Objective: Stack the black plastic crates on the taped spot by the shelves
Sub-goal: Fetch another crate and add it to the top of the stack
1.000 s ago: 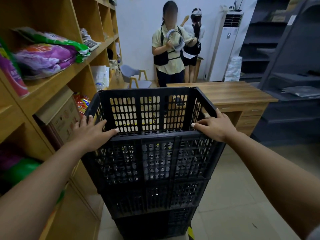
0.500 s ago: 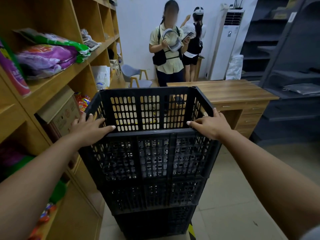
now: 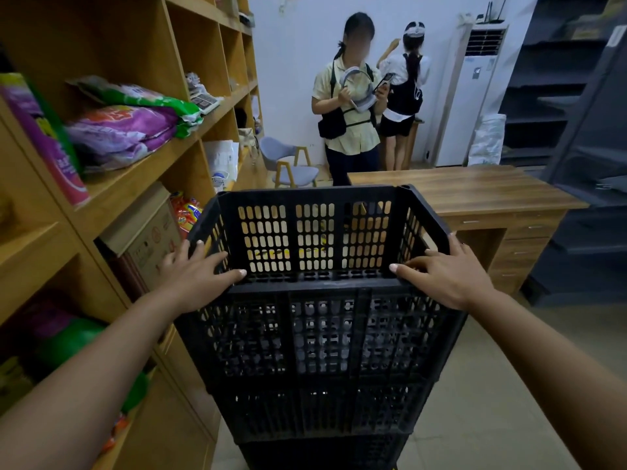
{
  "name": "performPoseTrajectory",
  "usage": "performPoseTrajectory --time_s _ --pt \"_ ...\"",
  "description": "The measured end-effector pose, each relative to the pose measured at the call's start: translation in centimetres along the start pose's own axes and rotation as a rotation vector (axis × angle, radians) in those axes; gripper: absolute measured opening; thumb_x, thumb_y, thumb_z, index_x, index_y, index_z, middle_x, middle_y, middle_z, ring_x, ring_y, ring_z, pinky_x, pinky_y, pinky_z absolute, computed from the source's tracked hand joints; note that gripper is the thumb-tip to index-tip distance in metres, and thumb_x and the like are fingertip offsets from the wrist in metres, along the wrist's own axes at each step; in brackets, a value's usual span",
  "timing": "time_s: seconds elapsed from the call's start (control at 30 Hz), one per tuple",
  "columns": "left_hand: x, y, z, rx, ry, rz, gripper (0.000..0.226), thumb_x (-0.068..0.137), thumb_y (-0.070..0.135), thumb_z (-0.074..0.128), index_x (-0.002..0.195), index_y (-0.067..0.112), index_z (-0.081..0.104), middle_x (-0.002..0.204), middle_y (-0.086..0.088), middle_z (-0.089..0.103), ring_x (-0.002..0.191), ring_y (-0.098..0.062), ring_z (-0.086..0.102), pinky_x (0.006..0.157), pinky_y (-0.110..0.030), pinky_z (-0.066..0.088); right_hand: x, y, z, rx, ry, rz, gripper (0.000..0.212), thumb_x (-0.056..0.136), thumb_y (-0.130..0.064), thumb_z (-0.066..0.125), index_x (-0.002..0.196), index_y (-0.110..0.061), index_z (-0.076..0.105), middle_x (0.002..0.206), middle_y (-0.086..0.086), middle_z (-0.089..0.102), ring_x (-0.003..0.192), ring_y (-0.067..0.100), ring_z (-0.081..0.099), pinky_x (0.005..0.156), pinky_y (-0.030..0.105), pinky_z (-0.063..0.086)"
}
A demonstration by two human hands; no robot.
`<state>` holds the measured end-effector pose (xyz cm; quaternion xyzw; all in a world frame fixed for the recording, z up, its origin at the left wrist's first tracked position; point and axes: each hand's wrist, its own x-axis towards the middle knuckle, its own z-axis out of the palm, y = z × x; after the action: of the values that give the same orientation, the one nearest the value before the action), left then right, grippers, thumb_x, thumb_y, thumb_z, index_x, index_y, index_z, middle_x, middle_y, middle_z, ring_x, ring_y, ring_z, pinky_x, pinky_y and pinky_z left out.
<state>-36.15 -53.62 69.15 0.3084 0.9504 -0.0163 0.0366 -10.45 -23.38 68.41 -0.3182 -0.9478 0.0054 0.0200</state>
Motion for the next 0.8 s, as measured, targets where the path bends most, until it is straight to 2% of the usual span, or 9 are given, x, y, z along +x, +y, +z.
performPoseTrajectory --time_s 0.23,0.37,0.53,0.67,0.73,0.8 --pt "-0.4 -0.3 -0.1 0.047 -0.035 0.018 0.073 0.085 0.075 0.014 0.148 0.038 0.022 0.160 -0.011 -0.005 0.146 -0.031 -0.008 0.116 -0.049 0.003 -0.4 0.0 0.0 -0.017 -0.018 -0.015 0.090 0.075 -0.084 0.001 0.130 -0.038 0.054 0.146 0.006 0.044 0.145 0.036 0.000 0.116 0.050 0.006" --pt "0.0 -0.3 0.2 0.020 -0.015 0.003 0.070 0.086 0.074 0.014 0.146 0.040 0.027 0.160 -0.011 -0.002 0.146 -0.030 -0.009 0.116 -0.050 0.002 -0.2 -0.2 -0.4 0.013 -0.031 0.001 0.085 0.077 -0.081 0.006 0.129 -0.037 0.056 0.145 0.005 0.046 0.145 0.035 0.000 0.116 0.050 0.008" --pt "-0.2 -0.3 0.3 0.011 -0.015 0.009 0.068 0.087 0.073 0.013 0.145 0.041 0.029 0.160 -0.010 0.000 0.146 -0.031 -0.008 0.116 -0.051 0.001 -0.6 -0.1 -0.4 0.021 -0.025 0.005 0.087 0.075 -0.083 0.006 0.131 -0.037 0.055 0.146 0.006 0.045 0.145 0.035 0.001 0.116 0.049 0.008" --pt "-0.8 0.1 -0.6 0.071 0.001 -0.045 0.075 0.085 0.074 0.008 0.145 0.036 0.032 0.160 -0.012 0.000 0.146 -0.036 -0.003 0.117 -0.051 0.003 -0.4 0.1 -0.8 0.048 -0.064 -0.012 0.089 0.074 -0.086 0.008 0.136 -0.036 0.048 0.154 0.008 0.031 0.145 0.037 0.001 0.116 0.051 0.008" --pt "-1.4 0.3 -0.7 0.092 0.028 -0.063 0.084 0.080 0.080 0.004 0.146 0.034 0.031 0.160 -0.013 0.000 0.145 -0.039 -0.002 0.116 -0.051 0.002 -0.7 0.7 -0.8 0.055 -0.036 -0.013 0.094 0.071 -0.089 0.008 0.140 -0.036 0.043 0.157 0.009 0.021 0.145 0.037 0.003 0.116 0.052 0.011" --pt "-2.0 0.2 0.0 0.051 0.025 -0.061 0.093 0.073 0.085 -0.001 0.145 0.035 0.031 0.160 -0.013 0.005 0.145 -0.039 -0.002 0.116 -0.054 0.004 -1.2 1.2 -0.3 0.022 0.020 -0.017 0.096 0.070 -0.089 0.002 0.140 -0.038 0.042 0.158 0.009 0.019 0.145 0.036 0.004 0.116 0.051 0.013"
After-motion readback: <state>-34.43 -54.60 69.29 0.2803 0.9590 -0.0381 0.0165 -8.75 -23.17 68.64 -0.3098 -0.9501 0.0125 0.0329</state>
